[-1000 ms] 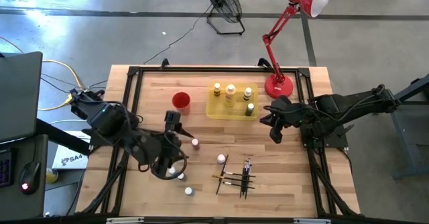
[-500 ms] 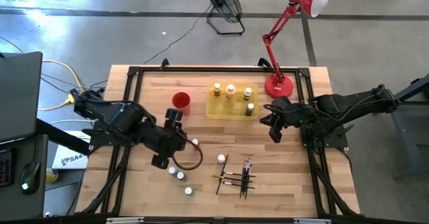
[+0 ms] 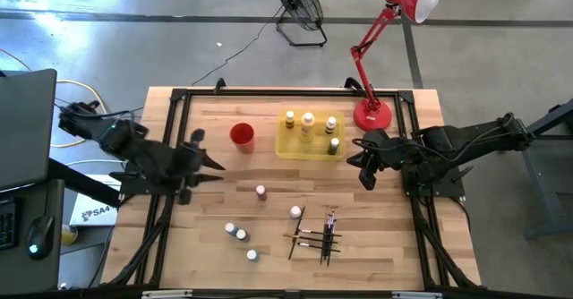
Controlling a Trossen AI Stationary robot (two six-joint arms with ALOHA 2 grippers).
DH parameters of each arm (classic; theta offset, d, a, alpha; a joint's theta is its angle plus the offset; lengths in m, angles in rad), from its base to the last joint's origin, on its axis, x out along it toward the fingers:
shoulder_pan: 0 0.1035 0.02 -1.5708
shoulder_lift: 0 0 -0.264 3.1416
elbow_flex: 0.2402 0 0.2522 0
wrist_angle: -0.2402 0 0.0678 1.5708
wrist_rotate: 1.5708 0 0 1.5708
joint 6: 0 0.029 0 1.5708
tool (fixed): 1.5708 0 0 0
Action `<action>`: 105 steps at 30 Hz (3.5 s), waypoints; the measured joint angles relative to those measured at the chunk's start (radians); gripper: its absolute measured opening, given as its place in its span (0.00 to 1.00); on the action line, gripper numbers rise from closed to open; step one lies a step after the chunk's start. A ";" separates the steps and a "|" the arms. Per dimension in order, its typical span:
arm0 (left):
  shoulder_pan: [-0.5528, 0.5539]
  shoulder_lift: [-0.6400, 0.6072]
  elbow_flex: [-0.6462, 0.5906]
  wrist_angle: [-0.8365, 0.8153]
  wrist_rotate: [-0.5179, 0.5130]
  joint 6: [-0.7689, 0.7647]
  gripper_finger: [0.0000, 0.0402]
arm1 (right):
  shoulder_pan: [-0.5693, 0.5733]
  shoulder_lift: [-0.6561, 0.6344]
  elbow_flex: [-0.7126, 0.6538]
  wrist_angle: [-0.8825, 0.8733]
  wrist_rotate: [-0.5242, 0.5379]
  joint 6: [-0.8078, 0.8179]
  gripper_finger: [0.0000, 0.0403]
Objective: Pick & Place Paint Supplies
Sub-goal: Put the red paint bottle into the yellow bin
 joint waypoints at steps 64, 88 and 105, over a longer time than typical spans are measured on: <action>0.001 0.278 -0.463 0.455 -0.131 -0.206 0.75 | 0.000 0.000 0.000 -0.002 -0.008 -0.012 0.01; 0.186 0.408 -0.462 0.613 0.076 -0.149 0.79 | 0.000 0.000 0.000 -0.002 -0.012 -0.012 0.01; 0.231 0.502 -0.464 0.681 0.131 -0.175 0.79 | 0.000 0.000 0.000 -0.008 -0.012 -0.012 0.01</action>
